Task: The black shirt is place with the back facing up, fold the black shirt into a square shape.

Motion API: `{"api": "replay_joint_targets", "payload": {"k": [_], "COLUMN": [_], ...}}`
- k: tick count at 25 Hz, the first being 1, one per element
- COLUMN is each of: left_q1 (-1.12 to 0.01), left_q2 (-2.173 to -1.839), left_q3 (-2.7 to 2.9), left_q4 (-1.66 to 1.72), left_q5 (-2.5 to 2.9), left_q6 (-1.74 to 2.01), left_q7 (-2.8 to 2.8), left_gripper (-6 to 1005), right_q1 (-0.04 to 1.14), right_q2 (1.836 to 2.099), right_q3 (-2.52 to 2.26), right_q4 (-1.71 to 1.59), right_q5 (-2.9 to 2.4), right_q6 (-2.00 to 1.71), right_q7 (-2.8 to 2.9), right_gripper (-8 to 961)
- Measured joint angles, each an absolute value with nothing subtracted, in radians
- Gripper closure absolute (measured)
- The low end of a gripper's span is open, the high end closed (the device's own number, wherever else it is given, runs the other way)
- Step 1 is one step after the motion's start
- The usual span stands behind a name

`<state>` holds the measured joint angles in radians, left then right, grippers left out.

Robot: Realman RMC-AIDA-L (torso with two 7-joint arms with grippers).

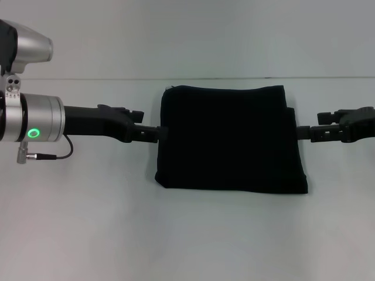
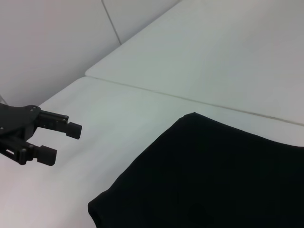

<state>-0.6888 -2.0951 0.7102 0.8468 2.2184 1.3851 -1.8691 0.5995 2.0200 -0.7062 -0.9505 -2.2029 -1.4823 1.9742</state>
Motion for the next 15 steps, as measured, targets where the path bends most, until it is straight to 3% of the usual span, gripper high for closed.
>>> {"api": "replay_joint_targets", "payload": {"k": [15], "left_q1": [-0.690], "left_q2": [-2.094], "left_q3": [0.710], "left_q4": [0.847], "left_q5": [2.228], "left_q6": [1.371], "left_q7": [-1.875], "left_gripper": [111], "right_q1": [0.606], "right_q2": [2.020], "right_q3": [-0.707], "right_q4": [-0.951], "right_q5": [-2.204], "right_q6": [-1.473], "right_q7": [1.974], "right_gripper": [26]}}
